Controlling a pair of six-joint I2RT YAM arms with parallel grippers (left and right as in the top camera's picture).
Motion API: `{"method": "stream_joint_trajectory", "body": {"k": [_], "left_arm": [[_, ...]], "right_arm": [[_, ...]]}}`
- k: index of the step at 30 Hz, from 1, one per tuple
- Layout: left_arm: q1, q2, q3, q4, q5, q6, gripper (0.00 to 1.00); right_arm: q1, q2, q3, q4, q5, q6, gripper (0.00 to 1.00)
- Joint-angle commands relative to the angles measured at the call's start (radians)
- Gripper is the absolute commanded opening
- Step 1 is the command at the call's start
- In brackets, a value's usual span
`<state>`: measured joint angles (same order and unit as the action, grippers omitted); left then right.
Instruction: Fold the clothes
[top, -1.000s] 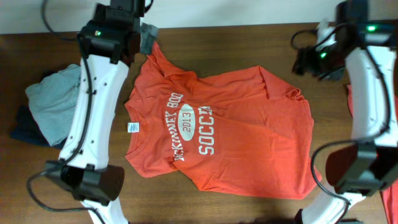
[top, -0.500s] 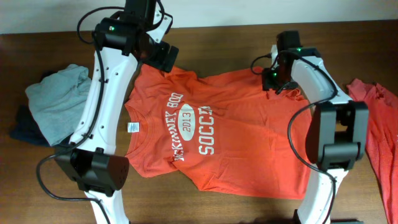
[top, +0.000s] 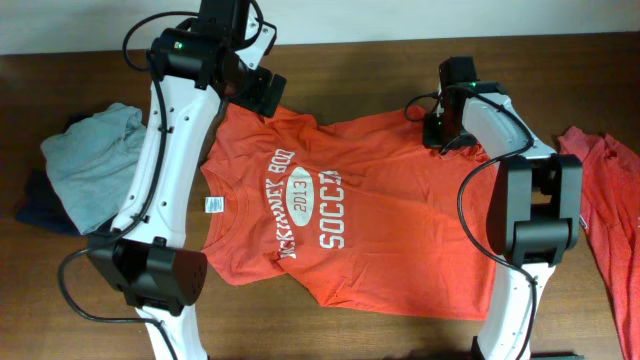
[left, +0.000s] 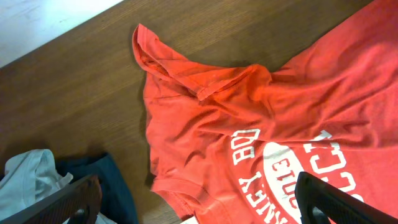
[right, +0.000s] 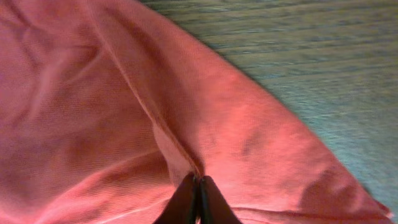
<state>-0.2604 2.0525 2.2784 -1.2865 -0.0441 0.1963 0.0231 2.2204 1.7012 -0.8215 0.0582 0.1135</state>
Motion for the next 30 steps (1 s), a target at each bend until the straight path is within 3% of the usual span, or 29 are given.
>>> {"method": "stream_joint_trajectory", "body": {"k": [1,8,17,18,21,22,28,30], "left_arm": [[0.008,0.008,-0.002,-0.009,-0.076,-0.012,0.99],[0.008,0.008,-0.002,0.007,-0.100,-0.012,0.99],[0.008,0.028,-0.002,0.026,-0.069,-0.013,0.99],[0.008,0.037,-0.002,0.026,-0.060,-0.012,0.99],[0.008,0.090,-0.002,0.038,-0.046,-0.012,0.99],[0.008,0.120,-0.002,0.053,-0.046,-0.012,0.99],[0.008,0.278,-0.002,0.175,-0.031,-0.009,0.98],[0.006,0.356,-0.002,0.265,0.059,0.046,0.91]], "right_arm": [[-0.008,-0.017,0.019,-0.025,0.123,0.022,0.04],[-0.092,-0.116,0.164,-0.033,0.136,-0.014,0.04],[-0.227,-0.055,0.174,0.267,0.113,-0.055,0.05],[-0.232,-0.053,0.174,0.280,0.098,-0.055,0.09],[-0.239,-0.053,0.175,0.303,0.031,-0.082,0.62],[-0.239,-0.054,0.177,0.294,0.031,-0.083,0.68],[-0.237,-0.064,0.190,0.090,-0.039,-0.080,0.72],[-0.237,-0.070,0.190,0.014,-0.137,-0.080,0.72]]}}
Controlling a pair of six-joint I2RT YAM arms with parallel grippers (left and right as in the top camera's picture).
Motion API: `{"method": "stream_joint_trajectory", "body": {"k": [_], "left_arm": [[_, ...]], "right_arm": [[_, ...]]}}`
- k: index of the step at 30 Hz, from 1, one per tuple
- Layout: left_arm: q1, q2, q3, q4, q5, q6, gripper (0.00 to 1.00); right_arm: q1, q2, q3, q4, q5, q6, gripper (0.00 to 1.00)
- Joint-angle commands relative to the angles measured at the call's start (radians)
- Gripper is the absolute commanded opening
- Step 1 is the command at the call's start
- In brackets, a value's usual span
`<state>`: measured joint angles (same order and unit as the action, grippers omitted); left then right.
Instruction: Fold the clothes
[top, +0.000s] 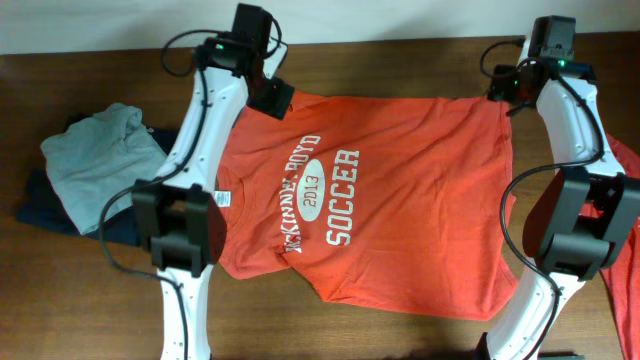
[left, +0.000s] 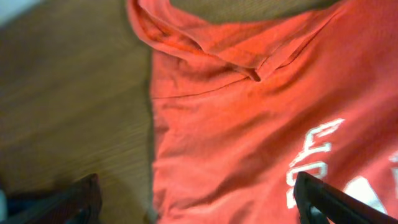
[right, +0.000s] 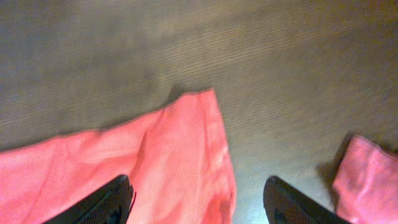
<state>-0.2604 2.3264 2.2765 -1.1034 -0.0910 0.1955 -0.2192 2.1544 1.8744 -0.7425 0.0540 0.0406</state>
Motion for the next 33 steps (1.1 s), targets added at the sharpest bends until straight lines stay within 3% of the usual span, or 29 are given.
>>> {"method": "stream_joint_trajectory", "body": {"k": [1,5,6,15,16,18,19,21,26,32,33], "left_arm": [[0.005,0.103,0.000,0.119,0.108,0.045,0.89],[-0.008,0.177,0.000,0.233,0.141,0.044,0.61],[-0.011,0.186,0.000,0.253,0.140,0.044,0.58],[-0.020,0.264,0.000,0.311,0.178,0.013,0.57],[-0.019,0.272,0.000,0.330,0.178,0.010,0.54],[-0.019,0.275,0.000,0.378,0.177,0.010,0.31],[-0.019,0.275,0.000,0.418,0.175,-0.002,0.14],[-0.019,0.275,0.000,0.486,0.173,-0.035,0.00],[-0.003,0.275,0.019,0.715,0.118,-0.198,0.00],[0.038,0.275,0.094,0.785,0.109,-0.211,0.01],[0.053,0.275,0.127,0.781,0.111,-0.211,0.09]], "right_arm": [[0.005,-0.005,0.016,-0.085,-0.159,-0.007,0.71],[0.005,-0.009,0.016,-0.162,-0.287,-0.006,0.67],[0.005,-0.009,0.016,-0.172,-0.296,-0.006,0.67],[0.006,-0.009,0.016,-0.206,-0.313,0.018,0.65],[0.005,-0.009,0.016,-0.206,-0.317,0.021,0.64],[0.008,-0.009,0.016,-0.206,-0.317,0.023,0.64],[0.010,-0.009,0.016,-0.208,-0.317,0.023,0.64],[0.012,-0.009,0.016,-0.209,-0.317,0.023,0.64],[0.024,-0.009,0.016,-0.217,-0.317,0.024,0.61],[0.040,-0.009,0.016,-0.249,-0.325,0.023,0.61],[0.043,-0.009,0.016,-0.257,-0.335,0.023,0.61]]}}
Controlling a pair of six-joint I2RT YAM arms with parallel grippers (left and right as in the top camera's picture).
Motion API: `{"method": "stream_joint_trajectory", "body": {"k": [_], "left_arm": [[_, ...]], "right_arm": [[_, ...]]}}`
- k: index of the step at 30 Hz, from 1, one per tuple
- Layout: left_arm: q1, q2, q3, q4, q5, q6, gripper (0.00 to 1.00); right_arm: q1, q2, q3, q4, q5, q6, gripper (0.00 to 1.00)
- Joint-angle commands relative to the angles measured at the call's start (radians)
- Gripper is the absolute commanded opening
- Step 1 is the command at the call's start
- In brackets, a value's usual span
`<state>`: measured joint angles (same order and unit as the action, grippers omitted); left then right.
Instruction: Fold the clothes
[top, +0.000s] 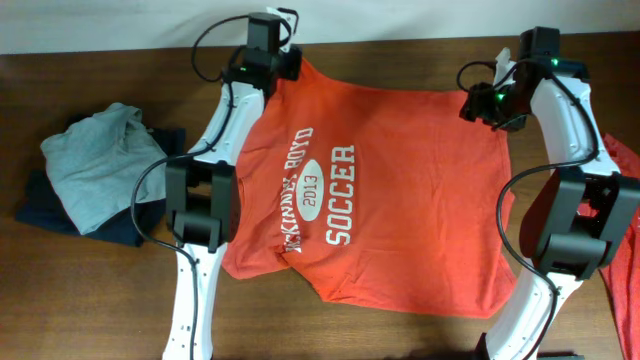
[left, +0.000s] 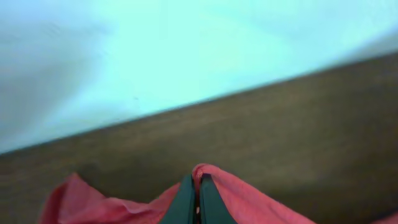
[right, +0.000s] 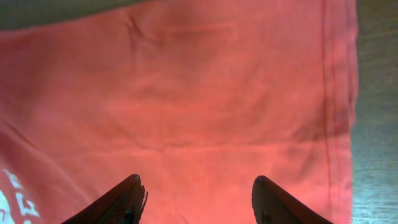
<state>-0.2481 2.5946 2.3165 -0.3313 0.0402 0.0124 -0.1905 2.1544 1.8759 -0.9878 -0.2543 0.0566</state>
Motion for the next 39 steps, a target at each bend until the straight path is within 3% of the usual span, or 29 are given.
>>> {"method": "stream_joint_trajectory", "body": {"k": [1,2,4,11,12,13,15,16,17,19,21,23,24,29,30,31,34,35,39], "left_arm": [[0.048,0.007,0.112,0.000,-0.020,-0.028,0.30],[0.057,0.007,0.140,-0.021,-0.020,-0.028,0.64],[0.069,0.006,0.194,-0.082,-0.021,-0.026,0.99],[0.108,0.006,0.463,-0.665,-0.021,-0.019,0.99],[0.108,0.006,0.491,-0.765,-0.021,-0.013,0.98],[0.108,0.006,0.499,-0.878,-0.021,0.043,0.76],[0.108,0.014,0.497,-0.964,-0.021,0.083,0.62],[0.109,0.034,0.494,-1.010,-0.022,0.095,0.53],[0.110,0.059,0.494,-1.031,-0.034,0.095,0.51],[0.112,0.096,0.494,-1.048,-0.063,0.094,0.51],[0.114,0.128,0.494,-1.049,-0.063,0.094,0.67],[0.119,0.162,0.494,-1.046,-0.063,0.094,0.73],[0.124,0.188,0.494,-1.044,-0.063,0.094,0.77],[0.140,0.255,0.494,-1.037,-0.063,0.094,0.73],[0.144,0.266,0.494,-1.035,-0.063,0.094,0.64],[0.150,0.271,0.494,-1.035,-0.064,0.094,0.46],[0.159,0.272,0.494,-1.035,-0.064,0.094,0.17],[0.164,0.272,0.494,-1.034,-0.063,0.093,0.10],[0.174,0.272,0.494,-1.040,-0.063,0.093,0.09]], "right_arm": [[0.016,-0.009,0.015,-0.020,-0.031,0.007,0.61],[0.016,-0.010,0.015,-0.028,-0.031,0.007,0.62],[0.016,-0.010,0.015,-0.050,-0.030,0.006,0.61],[-0.015,-0.011,0.015,-0.166,-0.023,0.003,0.66],[-0.025,-0.011,0.015,-0.180,-0.022,0.003,0.69],[-0.043,-0.010,0.013,-0.194,-0.023,0.003,0.70],[-0.065,-0.007,0.007,-0.202,-0.022,0.003,0.55],[-0.080,-0.002,-0.001,-0.201,-0.012,0.008,0.41],[-0.094,0.005,-0.020,-0.189,0.019,0.046,0.32],[-0.106,0.019,-0.039,-0.164,0.019,0.057,0.32],[-0.105,0.034,-0.048,-0.144,0.019,0.054,0.51],[-0.103,0.055,-0.054,-0.122,0.026,0.045,0.67],[-0.103,0.066,-0.057,-0.108,0.027,0.045,0.70],[-0.105,0.098,-0.060,-0.074,0.035,0.056,0.70],[-0.105,0.099,-0.060,-0.071,0.050,0.056,0.68],[-0.105,0.101,-0.060,-0.068,0.086,0.056,0.61],[-0.105,0.113,-0.060,-0.062,0.150,0.056,0.51],[-0.105,0.124,-0.060,-0.057,0.175,0.056,0.47],[-0.105,0.159,-0.060,-0.035,0.180,0.053,0.43]]}}
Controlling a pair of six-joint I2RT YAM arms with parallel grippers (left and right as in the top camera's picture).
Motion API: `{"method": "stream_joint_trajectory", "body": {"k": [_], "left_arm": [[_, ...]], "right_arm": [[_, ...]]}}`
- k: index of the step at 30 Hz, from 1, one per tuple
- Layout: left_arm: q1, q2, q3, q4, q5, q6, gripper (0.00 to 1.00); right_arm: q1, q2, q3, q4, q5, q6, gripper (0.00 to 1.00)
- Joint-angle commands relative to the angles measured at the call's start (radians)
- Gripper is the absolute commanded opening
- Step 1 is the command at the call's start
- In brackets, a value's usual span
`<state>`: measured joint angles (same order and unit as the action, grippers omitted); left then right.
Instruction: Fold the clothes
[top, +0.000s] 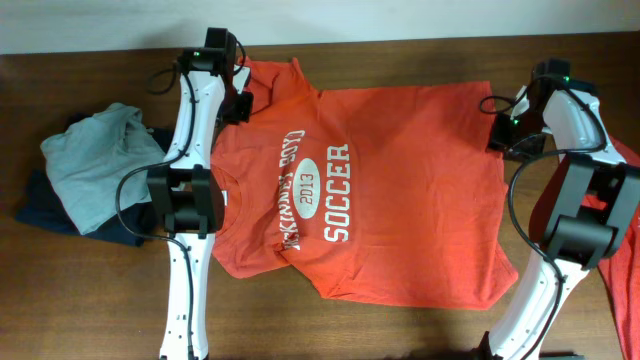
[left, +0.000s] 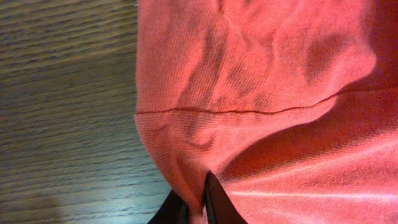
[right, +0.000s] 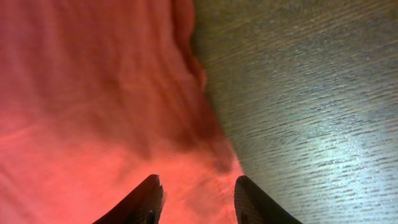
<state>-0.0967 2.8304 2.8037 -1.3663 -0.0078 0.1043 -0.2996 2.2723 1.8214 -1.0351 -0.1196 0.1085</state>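
An orange T-shirt (top: 370, 190) with white "SOCCER 2013" print lies spread face up across the wooden table (top: 80, 290). My left gripper (left: 194, 208) is shut on a fold of its left sleeve (top: 262, 88) at the far left. Over the shirt's far right edge, my right gripper (right: 199, 202) stands open just above the cloth (right: 93, 124), holding nothing.
A pile of grey and dark blue clothes (top: 85, 170) lies at the left of the table. Another red garment (top: 622, 250) lies along the right edge. Bare wood shows near the front and beyond the shirt's far edge.
My left gripper, shut on the sleeve at the far edge, now pinches it lower and further left. The right gripper has moved right, from over the shirt body to its right edge.
First the shirt lay crumpled, my right gripper shut on its far right part and the left one open above the sleeve. Then both were open and the shirt lay wider. Then the left one pinched the far sleeve; now the shirt lies spread flat.
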Motion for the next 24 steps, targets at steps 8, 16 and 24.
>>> {"method": "stream_joint_trajectory", "body": {"k": [8,16,24], "left_arm": [[0.026,0.036,0.007,0.005,-0.062,-0.010,0.08],[0.067,0.036,0.008,0.065,-0.087,-0.037,0.06],[0.062,0.036,0.201,0.027,-0.085,-0.056,0.63]], "right_arm": [[-0.011,0.091,-0.006,0.075,0.122,0.008,0.04],[-0.074,0.091,-0.003,0.142,0.127,-0.008,0.04],[-0.074,0.084,0.126,0.027,0.025,-0.086,0.38]]}}
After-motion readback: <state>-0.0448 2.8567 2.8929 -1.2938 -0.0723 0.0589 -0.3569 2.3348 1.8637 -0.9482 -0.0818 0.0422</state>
